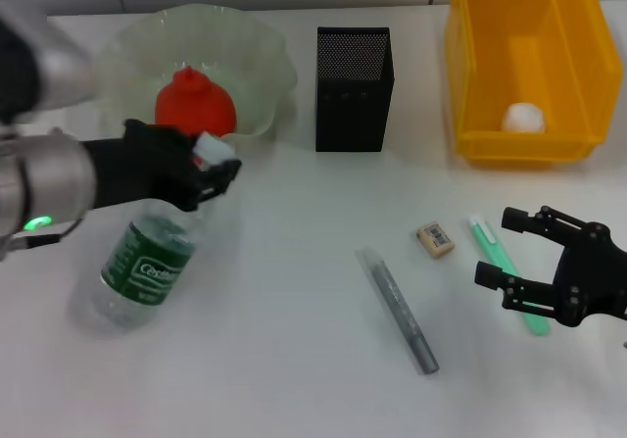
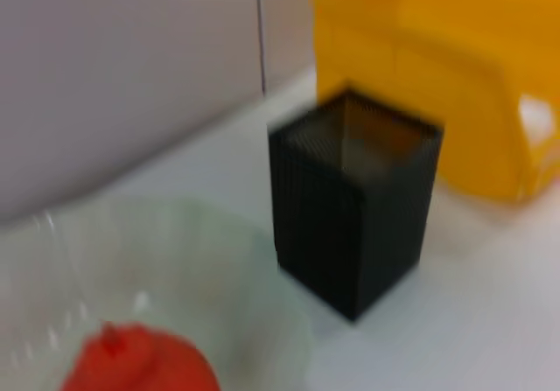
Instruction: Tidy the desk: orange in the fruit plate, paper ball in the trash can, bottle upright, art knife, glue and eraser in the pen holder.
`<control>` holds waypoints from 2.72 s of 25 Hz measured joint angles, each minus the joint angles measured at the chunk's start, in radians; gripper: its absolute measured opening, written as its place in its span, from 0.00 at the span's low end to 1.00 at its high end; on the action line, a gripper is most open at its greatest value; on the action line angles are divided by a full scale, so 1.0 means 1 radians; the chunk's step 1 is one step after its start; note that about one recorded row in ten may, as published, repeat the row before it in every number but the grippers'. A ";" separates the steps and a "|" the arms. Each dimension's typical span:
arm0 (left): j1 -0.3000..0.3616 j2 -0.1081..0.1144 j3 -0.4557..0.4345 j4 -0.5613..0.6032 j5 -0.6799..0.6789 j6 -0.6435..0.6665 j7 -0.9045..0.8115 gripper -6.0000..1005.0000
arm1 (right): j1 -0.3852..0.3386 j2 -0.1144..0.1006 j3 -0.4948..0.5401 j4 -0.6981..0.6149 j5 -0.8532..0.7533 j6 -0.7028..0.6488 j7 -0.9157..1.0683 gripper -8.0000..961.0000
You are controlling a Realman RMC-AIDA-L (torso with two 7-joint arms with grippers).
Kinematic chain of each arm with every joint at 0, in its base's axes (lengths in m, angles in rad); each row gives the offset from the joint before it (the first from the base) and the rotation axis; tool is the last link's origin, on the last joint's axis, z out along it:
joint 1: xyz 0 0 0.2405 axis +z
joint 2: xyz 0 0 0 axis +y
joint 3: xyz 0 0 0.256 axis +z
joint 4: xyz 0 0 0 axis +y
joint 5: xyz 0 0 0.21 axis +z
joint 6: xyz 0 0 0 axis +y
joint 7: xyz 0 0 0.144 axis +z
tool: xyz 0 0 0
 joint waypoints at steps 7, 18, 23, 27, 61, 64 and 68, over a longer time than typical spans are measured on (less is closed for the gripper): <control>0.069 0.000 -0.199 -0.235 -0.611 0.088 0.709 0.49 | 0.007 0.000 -0.002 0.000 -0.001 -0.001 0.014 0.88; 0.028 -0.002 -0.257 -0.407 -0.773 0.154 0.924 0.51 | 0.012 0.000 -0.004 -0.004 -0.001 0.000 0.035 0.88; 0.016 -0.003 -0.260 -0.418 -0.784 0.155 0.926 0.51 | 0.012 0.000 -0.002 -0.004 -0.014 0.001 0.037 0.88; -0.001 -0.004 -0.261 -0.446 -0.807 0.150 0.926 0.52 | 0.018 0.001 0.001 -0.005 -0.033 0.002 0.038 0.88; -0.162 -0.002 -0.406 -1.057 -0.758 0.601 1.498 0.81 | 0.304 0.007 -0.497 -0.794 -0.975 0.050 1.644 0.87; -0.168 -0.003 -0.406 -1.065 -0.754 0.588 1.499 0.81 | 0.309 0.007 -0.516 -0.782 -0.977 0.057 1.650 0.87; -0.172 -0.003 -0.406 -1.067 -0.752 0.586 1.499 0.81 | 0.313 0.007 -0.555 -0.775 -0.999 0.066 1.668 0.87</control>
